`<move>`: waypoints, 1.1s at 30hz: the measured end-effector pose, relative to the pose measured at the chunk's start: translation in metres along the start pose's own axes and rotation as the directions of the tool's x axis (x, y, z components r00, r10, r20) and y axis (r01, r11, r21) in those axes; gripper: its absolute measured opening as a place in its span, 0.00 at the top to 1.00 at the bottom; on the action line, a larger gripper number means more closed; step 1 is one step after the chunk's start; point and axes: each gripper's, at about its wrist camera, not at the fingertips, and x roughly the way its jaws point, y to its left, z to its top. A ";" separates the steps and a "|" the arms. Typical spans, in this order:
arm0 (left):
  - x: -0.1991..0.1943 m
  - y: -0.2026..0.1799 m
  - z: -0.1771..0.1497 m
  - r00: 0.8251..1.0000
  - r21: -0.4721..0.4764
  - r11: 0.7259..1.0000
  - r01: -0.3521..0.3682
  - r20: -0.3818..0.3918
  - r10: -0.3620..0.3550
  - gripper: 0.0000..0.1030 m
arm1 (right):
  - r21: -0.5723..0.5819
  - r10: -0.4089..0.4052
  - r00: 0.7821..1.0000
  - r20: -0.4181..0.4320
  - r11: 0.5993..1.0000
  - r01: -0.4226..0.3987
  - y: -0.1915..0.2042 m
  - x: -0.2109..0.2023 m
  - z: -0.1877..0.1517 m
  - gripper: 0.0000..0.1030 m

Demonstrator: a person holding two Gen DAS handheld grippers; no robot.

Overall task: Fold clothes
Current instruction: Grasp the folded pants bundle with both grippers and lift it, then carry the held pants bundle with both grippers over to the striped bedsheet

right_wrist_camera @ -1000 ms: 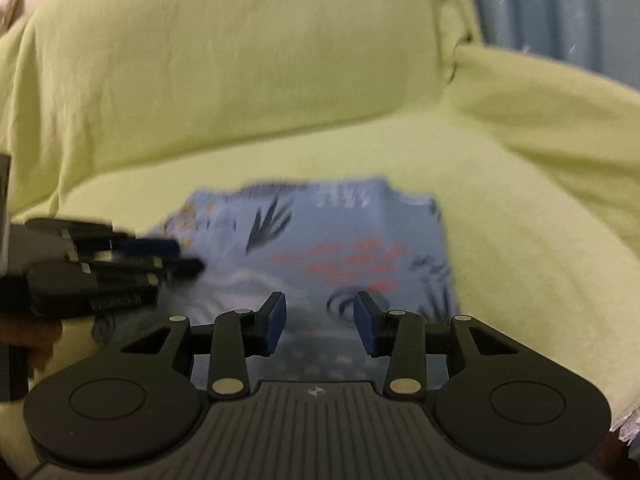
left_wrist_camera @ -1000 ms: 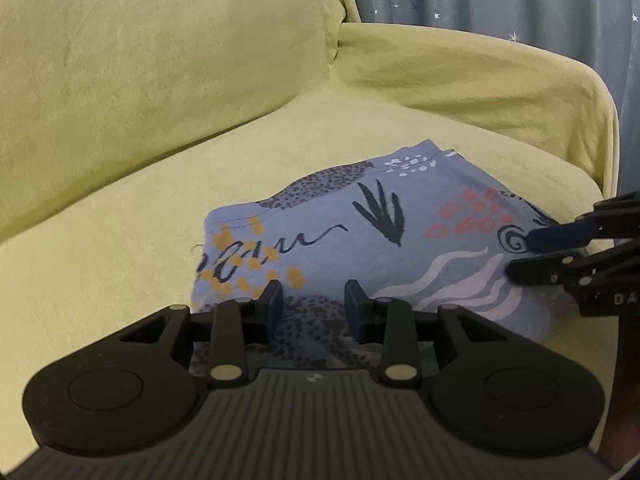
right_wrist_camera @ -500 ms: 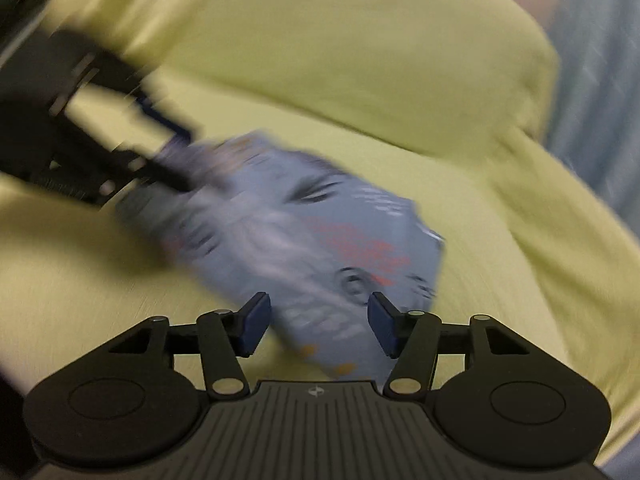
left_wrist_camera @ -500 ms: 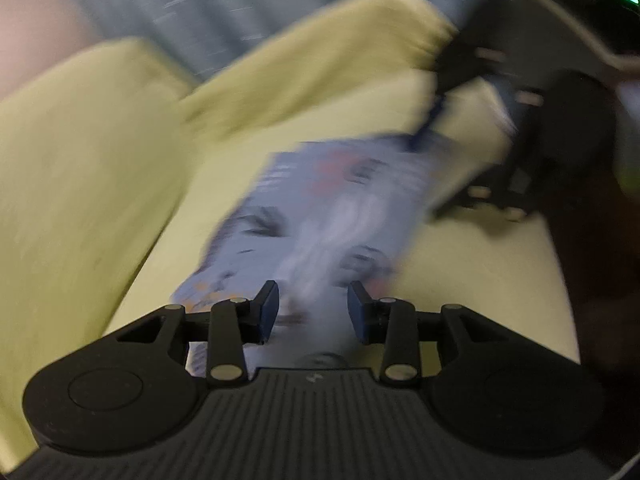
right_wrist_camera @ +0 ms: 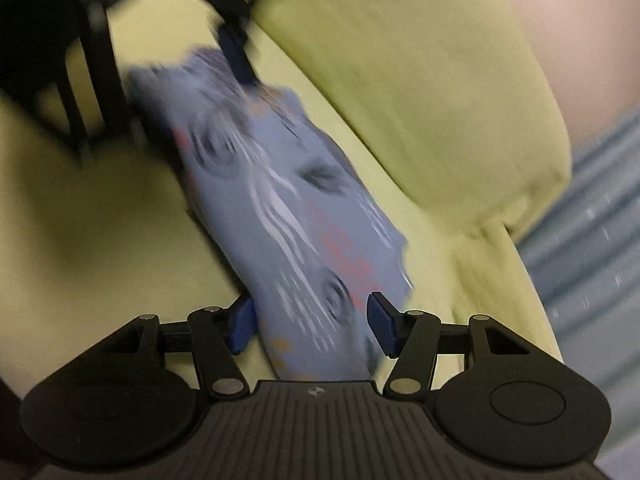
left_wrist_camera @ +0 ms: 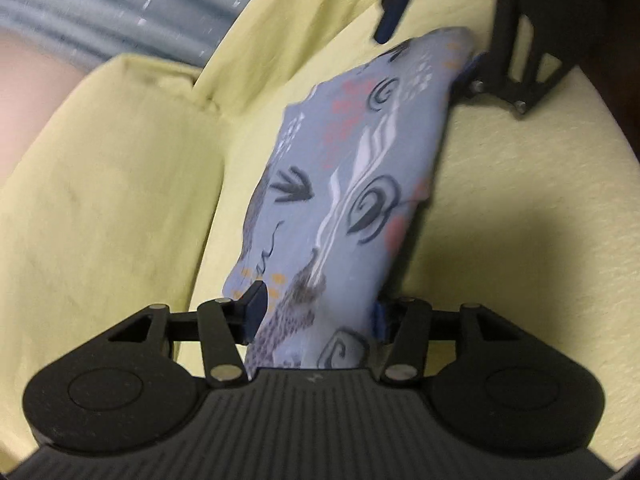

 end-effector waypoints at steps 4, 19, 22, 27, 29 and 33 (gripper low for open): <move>0.000 -0.011 0.003 1.000 0.074 0.997 0.017 0.012 -0.018 0.77 | -0.006 -0.027 0.999 -0.028 1.000 0.026 -0.001 0.007 -0.006 0.54; -0.085 -0.001 0.030 0.978 0.094 0.995 -0.029 0.210 0.008 0.96 | 0.114 -0.096 0.995 -0.023 0.989 0.098 -0.022 -0.071 0.005 0.93; -0.119 -0.002 0.041 0.958 0.121 0.991 -0.054 0.285 0.018 0.96 | 0.135 -0.142 0.987 -0.072 0.979 0.151 -0.023 -0.120 -0.011 0.93; -0.171 -0.021 0.085 0.899 0.179 0.984 -0.010 0.432 -0.070 0.96 | 0.164 -0.214 0.965 -0.154 0.957 0.239 -0.025 -0.201 -0.037 0.93; -0.191 -0.028 0.102 0.866 0.204 0.979 0.009 0.487 -0.110 0.96 | 0.173 -0.241 0.952 -0.188 0.946 0.274 -0.026 -0.233 -0.048 0.93; -0.229 -0.044 0.137 0.787 0.260 0.965 0.045 0.585 -0.194 0.96 | 0.188 -0.293 0.922 -0.254 0.920 0.344 -0.028 -0.298 -0.070 0.93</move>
